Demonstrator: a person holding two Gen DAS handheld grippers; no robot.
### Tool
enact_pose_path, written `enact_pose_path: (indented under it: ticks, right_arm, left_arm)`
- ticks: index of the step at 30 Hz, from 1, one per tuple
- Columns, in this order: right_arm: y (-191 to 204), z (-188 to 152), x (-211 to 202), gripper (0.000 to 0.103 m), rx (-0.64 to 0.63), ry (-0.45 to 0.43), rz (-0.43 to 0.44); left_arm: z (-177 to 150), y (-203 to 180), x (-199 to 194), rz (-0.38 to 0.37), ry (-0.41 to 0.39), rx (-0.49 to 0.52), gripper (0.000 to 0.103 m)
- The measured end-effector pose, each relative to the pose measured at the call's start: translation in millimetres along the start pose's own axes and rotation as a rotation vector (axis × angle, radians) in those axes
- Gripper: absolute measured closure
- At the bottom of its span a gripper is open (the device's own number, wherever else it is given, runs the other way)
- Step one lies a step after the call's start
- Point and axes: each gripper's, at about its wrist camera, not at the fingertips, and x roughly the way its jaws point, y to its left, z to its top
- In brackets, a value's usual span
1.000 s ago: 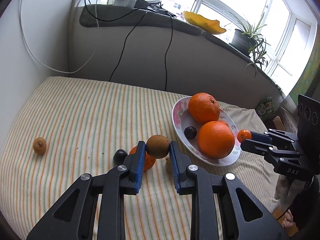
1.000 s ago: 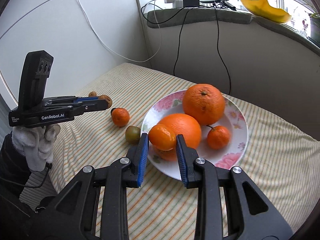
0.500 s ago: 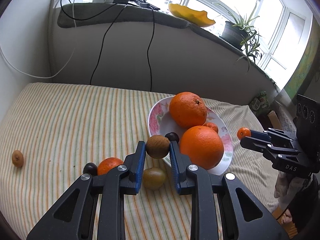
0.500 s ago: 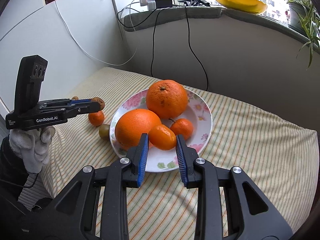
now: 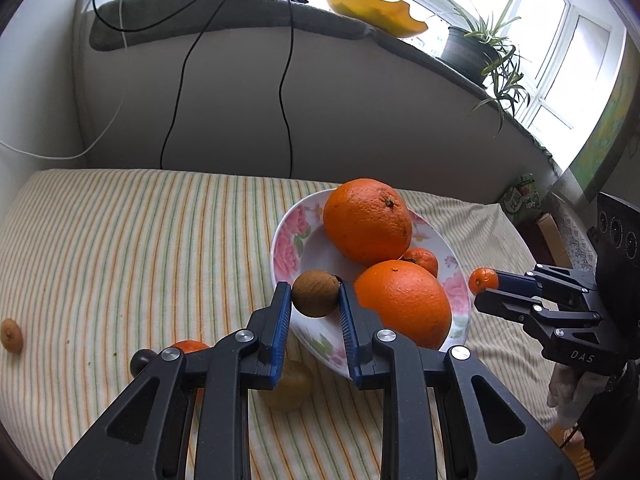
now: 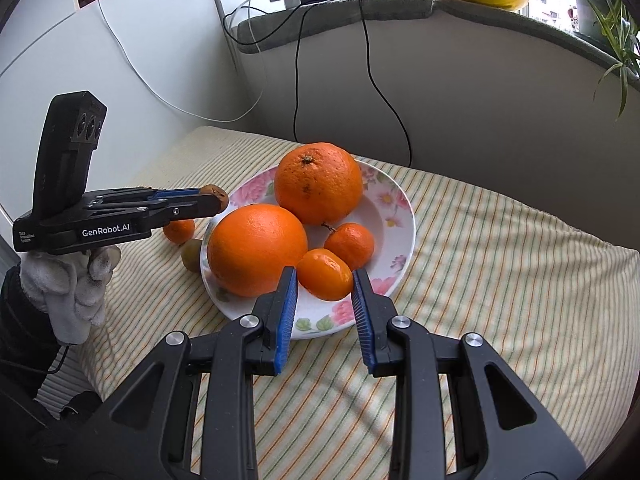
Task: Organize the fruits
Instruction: 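Carry the tangerine over the plate with the right gripper while the left gripper carries the kiwi there, then open both grippers to release the tangerine and kiwi into the plate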
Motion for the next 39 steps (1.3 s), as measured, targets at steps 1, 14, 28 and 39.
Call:
enact_pose_path:
  ticks: [1, 14, 28, 39]
  right_arm:
    - [-0.9, 0.0, 1.1, 0.074, 0.001, 0.002, -0.001]
    - [-0.5, -0.4, 7.4, 0.074, 0.006, 0.015, 0.004]
    - [1.0, -0.4, 5.4, 0.031, 0.002, -0.002, -0.005]
    - [7.8, 3.3, -2.6, 0.023, -0.018, -0.017, -0.017]
  left_arm:
    - [0.6, -0.2, 0.6, 0.001, 0.001, -0.001, 0.080]
    - [1.4, -2.2, 2.4, 0.001, 0.002, 0.004, 0.080]
    - [3.4, -7.5, -4.1, 0.007, -0.020, 0.015, 0.041]
    - [6.4, -17.9, -12.1, 0.054, -0.032, 0.047, 0.022]
